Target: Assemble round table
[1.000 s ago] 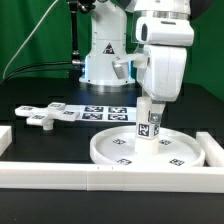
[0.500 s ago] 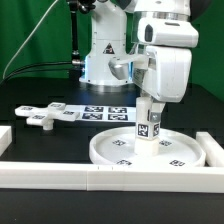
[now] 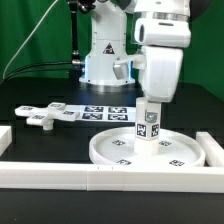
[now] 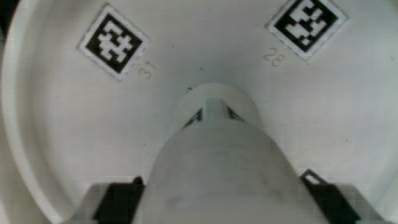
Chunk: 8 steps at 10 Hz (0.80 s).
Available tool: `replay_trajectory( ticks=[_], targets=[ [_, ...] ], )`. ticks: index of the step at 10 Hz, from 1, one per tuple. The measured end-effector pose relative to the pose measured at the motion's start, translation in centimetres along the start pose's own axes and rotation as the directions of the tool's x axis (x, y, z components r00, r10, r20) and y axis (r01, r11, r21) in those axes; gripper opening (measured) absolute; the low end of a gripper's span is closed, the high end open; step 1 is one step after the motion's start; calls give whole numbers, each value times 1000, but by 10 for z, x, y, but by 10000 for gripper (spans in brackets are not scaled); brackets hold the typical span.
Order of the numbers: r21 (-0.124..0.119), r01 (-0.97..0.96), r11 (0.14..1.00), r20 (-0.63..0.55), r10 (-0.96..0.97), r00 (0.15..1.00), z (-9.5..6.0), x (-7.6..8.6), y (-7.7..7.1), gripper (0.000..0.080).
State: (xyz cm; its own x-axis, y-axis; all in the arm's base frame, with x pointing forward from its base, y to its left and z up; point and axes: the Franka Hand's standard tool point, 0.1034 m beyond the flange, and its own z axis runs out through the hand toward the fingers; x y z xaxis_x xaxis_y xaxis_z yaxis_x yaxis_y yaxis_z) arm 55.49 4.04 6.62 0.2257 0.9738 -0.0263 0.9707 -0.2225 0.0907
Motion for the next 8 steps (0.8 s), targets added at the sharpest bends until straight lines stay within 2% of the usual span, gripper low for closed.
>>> replay_trajectory(
  ticks=[1, 2, 7, 8],
  targets=[
    [10, -158, 987, 4, 158, 987, 0, 0, -4, 407],
    [35, -334, 942, 17, 334, 942, 0, 1, -8, 407],
    [37, -590, 807, 17, 590, 807, 0, 1, -8, 409],
    [38, -657, 753, 18, 657, 753, 0, 1, -8, 409]
  ],
)
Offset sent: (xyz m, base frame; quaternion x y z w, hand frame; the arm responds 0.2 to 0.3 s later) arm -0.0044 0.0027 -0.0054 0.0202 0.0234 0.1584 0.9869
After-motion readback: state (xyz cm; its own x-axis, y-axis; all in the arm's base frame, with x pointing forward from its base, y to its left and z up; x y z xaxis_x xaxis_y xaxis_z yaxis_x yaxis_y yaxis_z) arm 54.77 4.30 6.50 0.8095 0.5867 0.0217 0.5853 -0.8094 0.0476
